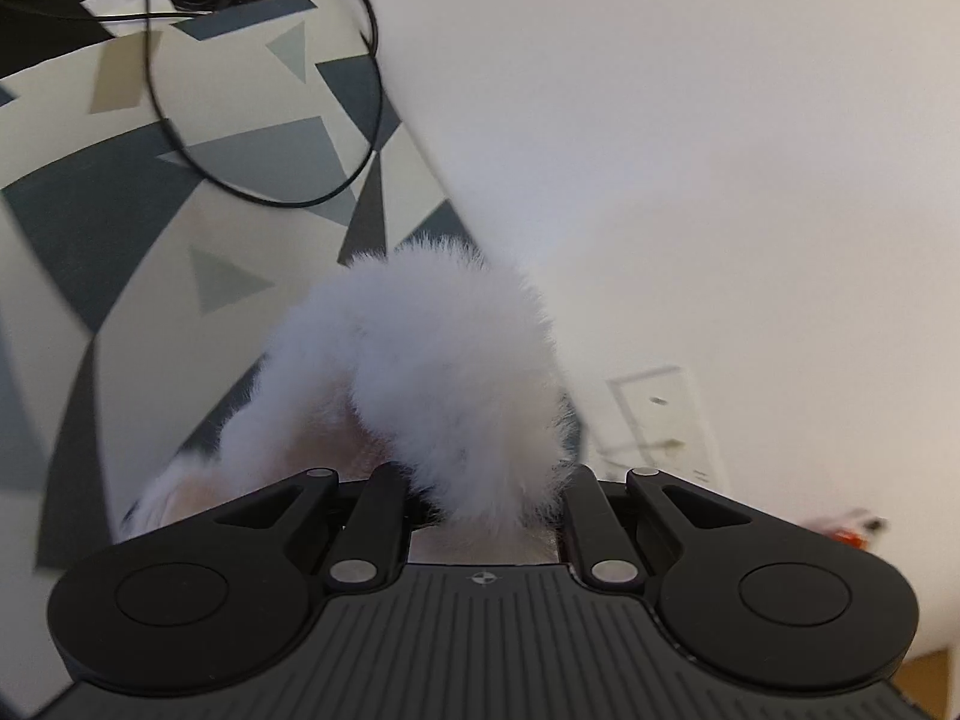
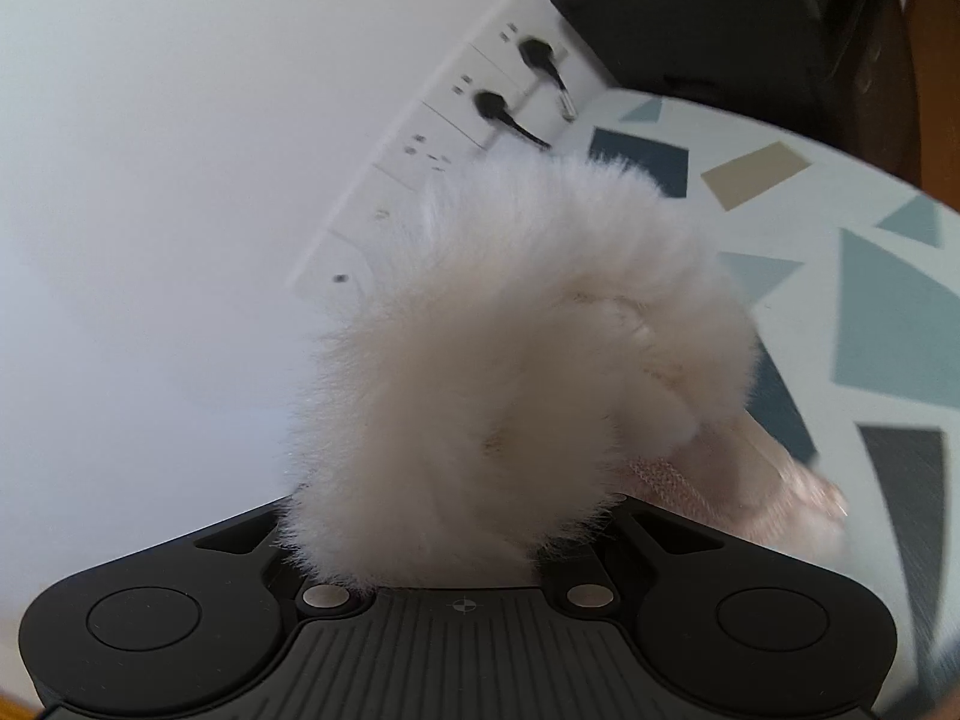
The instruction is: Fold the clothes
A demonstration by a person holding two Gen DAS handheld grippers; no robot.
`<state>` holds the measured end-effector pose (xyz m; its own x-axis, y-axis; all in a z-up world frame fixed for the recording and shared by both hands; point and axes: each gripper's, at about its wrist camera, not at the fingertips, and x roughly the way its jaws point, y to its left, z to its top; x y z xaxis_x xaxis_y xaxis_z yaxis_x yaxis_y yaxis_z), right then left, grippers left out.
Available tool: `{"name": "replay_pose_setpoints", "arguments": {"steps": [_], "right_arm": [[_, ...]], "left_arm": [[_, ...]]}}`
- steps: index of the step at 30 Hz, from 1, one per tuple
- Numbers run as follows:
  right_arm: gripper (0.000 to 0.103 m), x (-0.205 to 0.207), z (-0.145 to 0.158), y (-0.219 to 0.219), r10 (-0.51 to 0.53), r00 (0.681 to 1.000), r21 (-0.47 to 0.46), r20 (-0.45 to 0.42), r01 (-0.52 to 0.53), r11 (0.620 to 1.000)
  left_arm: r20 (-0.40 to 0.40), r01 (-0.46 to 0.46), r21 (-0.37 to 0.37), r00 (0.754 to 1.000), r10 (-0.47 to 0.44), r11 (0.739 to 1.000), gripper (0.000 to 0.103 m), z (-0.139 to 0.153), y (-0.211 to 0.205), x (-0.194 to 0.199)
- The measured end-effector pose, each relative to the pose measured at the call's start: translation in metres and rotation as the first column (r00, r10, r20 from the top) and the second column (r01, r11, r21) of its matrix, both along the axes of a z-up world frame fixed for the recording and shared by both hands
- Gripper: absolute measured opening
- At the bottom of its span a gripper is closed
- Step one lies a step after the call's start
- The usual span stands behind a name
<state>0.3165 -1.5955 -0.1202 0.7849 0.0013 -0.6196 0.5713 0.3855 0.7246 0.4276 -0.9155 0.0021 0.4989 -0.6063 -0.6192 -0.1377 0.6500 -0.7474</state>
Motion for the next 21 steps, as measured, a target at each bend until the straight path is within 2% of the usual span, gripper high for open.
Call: {"name": "replay_pose_setpoints", "arguments": {"steps": [5,9,10,11,12,13,15,17,18,21], "right_arm": [[0.005,0.052,-0.063,-0.033,-0.032,0.995,0.087,-0.093,0.04,0.995],[0.008,0.074,-0.098,-0.04,-0.03,0.985,0.118,-0.169,0.051,0.992],[0.009,0.078,-0.099,-0.042,-0.022,0.984,0.129,-0.176,0.045,0.991],[0.015,0.081,-0.099,-0.043,-0.01,0.984,0.139,-0.18,0.036,0.99],[0.027,0.084,-0.093,-0.044,0.011,0.983,0.144,-0.182,0.016,0.989],[0.035,0.088,-0.085,-0.044,0.035,0.983,0.149,-0.182,-0.008,0.989],[0.067,0.095,-0.066,-0.044,0.092,0.98,0.146,-0.174,-0.067,0.987],[0.071,0.105,-0.041,-0.041,0.158,0.978,0.095,-0.139,-0.145,0.985],[0.071,0.109,-0.033,-0.042,0.163,0.98,0.076,-0.118,-0.155,0.985],[0.071,0.119,-0.02,-0.049,0.119,0.992,0.02,-0.042,-0.118,0.993]], "left_arm": [[-0.096,-0.015,0.128,0.995,0.027,0.992,0.012,-0.051,-0.038,0.051],[-0.174,-0.01,0.182,0.984,0.042,0.983,0.014,-0.078,-0.046,0.063],[-0.183,0.012,0.189,0.983,0.024,0.982,0.016,-0.078,-0.047,0.066],[-0.188,0.04,0.195,0.982,-0.003,0.98,0.018,-0.076,-0.049,0.07],[-0.19,0.073,0.195,0.981,-0.036,0.978,0.028,-0.072,-0.052,0.074],[-0.177,0.115,0.181,0.981,-0.082,0.977,0.045,-0.065,-0.054,0.078],[-0.129,0.204,0.139,0.974,-0.187,0.969,0.064,-0.049,-0.061,0.085],[-0.105,0.287,0.098,0.955,-0.276,0.953,0.07,-0.035,-0.071,0.092],[-0.108,0.292,0.07,0.953,-0.284,0.954,0.07,-0.032,-0.072,0.097],[-0.092,0.233,-0.044,0.967,-0.236,0.972,0.074,-0.03,-0.069,0.106]]}}
